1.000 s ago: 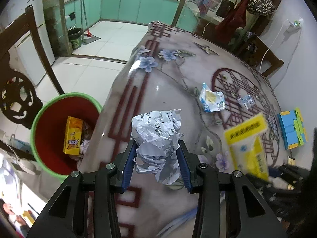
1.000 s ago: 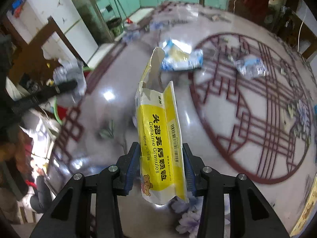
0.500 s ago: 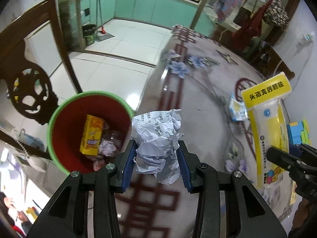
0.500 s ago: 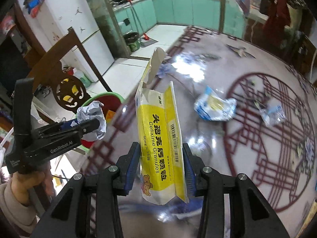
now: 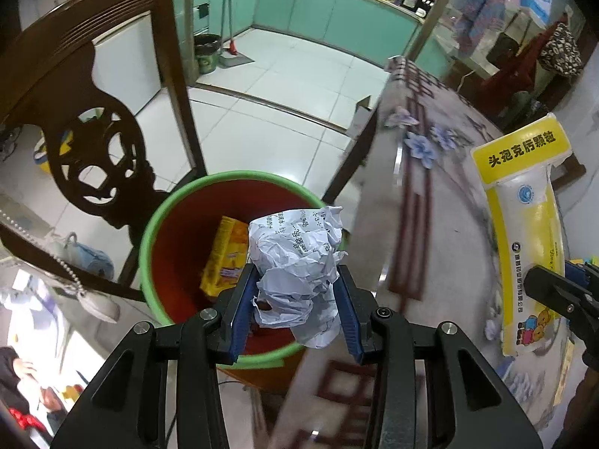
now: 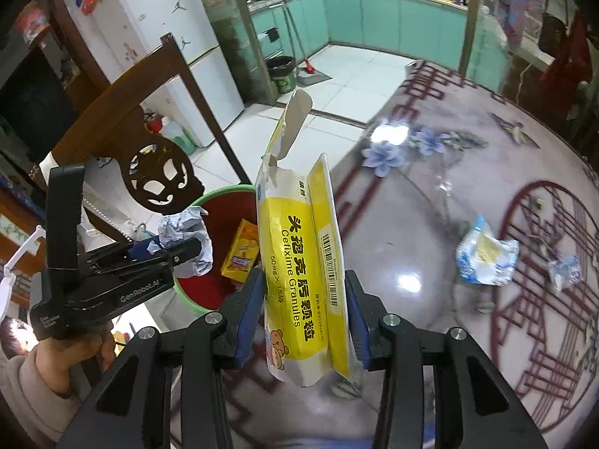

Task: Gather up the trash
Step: 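Carry paper and granules box over the red bucket and open both tools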

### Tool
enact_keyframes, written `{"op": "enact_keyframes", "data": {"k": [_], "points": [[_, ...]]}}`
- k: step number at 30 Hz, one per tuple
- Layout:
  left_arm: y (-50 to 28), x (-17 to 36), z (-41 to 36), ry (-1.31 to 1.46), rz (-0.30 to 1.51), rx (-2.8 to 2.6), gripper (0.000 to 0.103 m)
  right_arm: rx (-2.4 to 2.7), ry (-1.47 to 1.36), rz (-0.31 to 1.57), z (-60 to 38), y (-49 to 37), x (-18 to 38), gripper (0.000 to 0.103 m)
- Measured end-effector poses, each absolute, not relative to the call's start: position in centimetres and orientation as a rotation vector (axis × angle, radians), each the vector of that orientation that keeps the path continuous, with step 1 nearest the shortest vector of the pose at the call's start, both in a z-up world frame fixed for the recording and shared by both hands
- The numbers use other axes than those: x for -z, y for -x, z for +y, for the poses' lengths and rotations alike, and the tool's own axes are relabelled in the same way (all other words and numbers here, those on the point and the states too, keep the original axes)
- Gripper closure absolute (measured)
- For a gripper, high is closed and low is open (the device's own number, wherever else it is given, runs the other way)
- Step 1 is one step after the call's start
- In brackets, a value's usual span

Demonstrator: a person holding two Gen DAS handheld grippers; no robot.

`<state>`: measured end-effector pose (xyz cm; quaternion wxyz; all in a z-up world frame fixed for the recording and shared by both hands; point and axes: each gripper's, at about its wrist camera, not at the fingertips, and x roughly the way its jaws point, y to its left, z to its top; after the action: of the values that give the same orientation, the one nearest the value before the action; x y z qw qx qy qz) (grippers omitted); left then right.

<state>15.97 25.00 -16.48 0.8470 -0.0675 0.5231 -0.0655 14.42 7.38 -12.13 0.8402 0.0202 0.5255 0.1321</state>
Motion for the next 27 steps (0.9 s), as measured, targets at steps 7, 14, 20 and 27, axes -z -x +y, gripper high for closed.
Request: {"op": "enact_keyframes", "data": {"k": [7,14,20,27], "points": [[-17.2,17.3,27.1,0.148,1.123,0.106,0.065,-0.321,-0.029,1.132,10.3,-16.4,13.1,0.063],[-18.8,18.3,28.3,0.15,1.145,0.093,0.065,-0.343,-0.012,1.152,12.3,-18.2,14.0,0.063],[-19.8,19.7,28.9,0.17,1.171,0.08,0.065,-0.354,0.006,1.182,13.5,-19.4,14.9,0.062],[-20.5,20.8,29.5,0.165,1.197,0.069,0.065,-0.361,0.007,1.206,14.4,-20.1,15.8,0.062]]}}
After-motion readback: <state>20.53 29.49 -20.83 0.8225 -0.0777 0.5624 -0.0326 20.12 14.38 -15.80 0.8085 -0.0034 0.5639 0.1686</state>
